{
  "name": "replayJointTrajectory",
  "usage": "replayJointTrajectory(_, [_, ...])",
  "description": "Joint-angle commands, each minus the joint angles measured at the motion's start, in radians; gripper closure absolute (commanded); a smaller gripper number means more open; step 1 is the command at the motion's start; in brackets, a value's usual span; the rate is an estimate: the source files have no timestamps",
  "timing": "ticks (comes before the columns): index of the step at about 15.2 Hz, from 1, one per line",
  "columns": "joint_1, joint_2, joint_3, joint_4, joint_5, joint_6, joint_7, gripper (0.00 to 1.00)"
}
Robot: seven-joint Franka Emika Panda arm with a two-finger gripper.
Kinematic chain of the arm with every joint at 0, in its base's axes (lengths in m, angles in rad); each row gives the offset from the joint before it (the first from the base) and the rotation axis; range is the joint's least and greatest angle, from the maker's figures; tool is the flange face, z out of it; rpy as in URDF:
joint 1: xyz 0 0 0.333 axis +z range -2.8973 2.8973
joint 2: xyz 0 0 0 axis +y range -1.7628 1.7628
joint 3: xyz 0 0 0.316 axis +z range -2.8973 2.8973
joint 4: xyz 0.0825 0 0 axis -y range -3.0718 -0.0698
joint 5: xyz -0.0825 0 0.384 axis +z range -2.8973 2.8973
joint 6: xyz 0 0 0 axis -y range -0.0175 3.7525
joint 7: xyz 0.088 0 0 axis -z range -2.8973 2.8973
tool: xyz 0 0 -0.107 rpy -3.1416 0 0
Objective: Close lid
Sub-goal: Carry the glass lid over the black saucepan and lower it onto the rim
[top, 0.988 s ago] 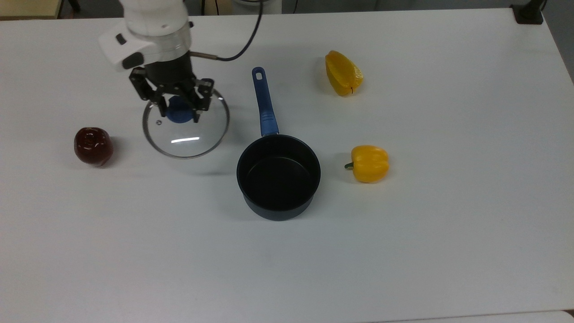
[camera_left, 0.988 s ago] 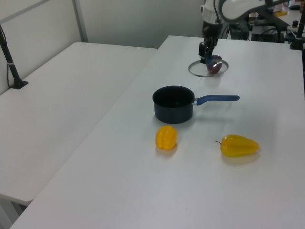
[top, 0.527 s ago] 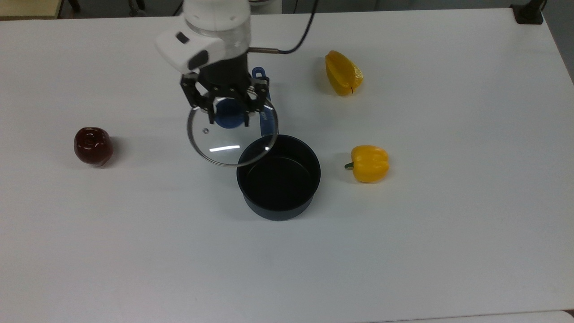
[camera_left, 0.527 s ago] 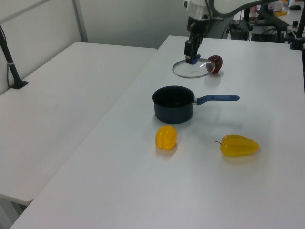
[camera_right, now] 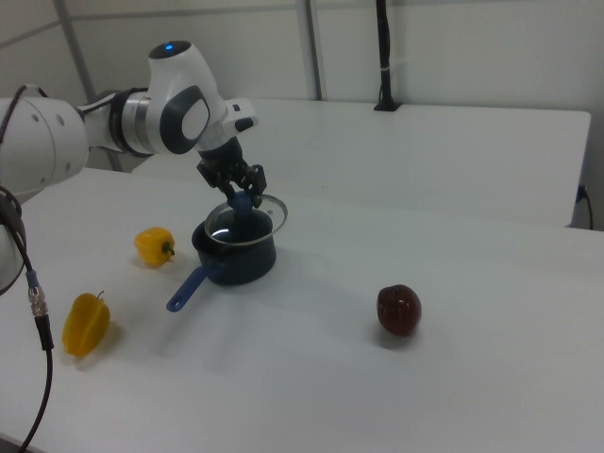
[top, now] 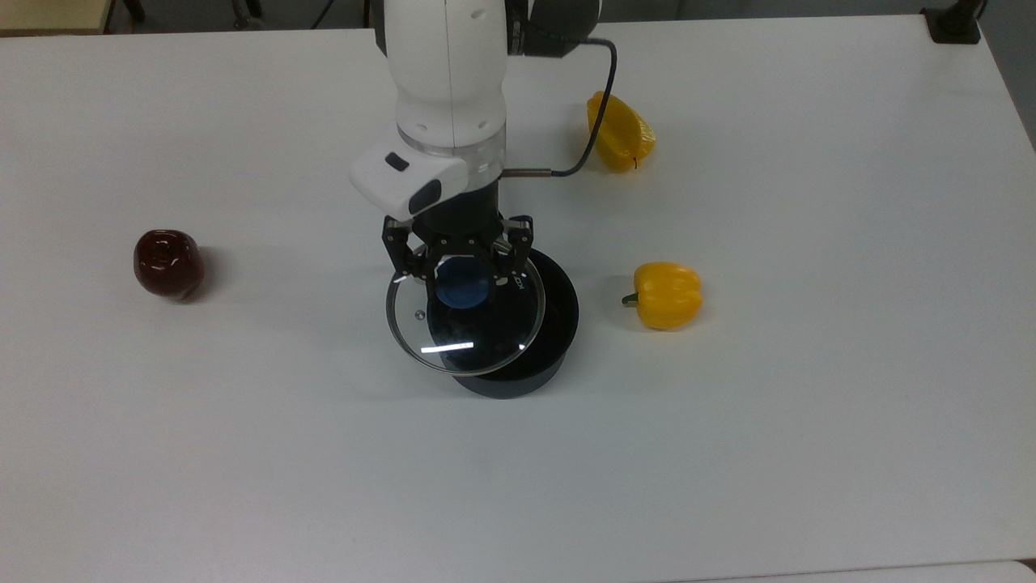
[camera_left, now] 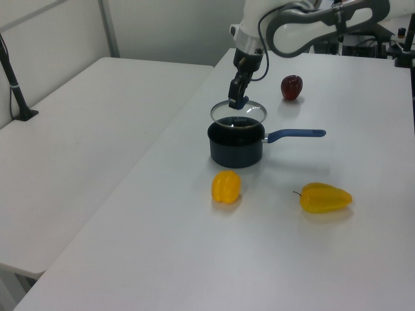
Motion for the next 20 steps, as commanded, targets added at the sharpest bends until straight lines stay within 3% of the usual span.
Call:
replayJointTrajectory(1, [0.032,0.014,-0.004,0.013,-0.049,0.010,0.008,0.52])
replayJointTrajectory(5, [0.062,-0.008,-0.004,-0.039,-0.057,-0.003,0.016,0.52])
replayJointTrajectory(20, [0.063,-0.002,-0.006,-0.042,-0.060,0.010,0.016,0.49])
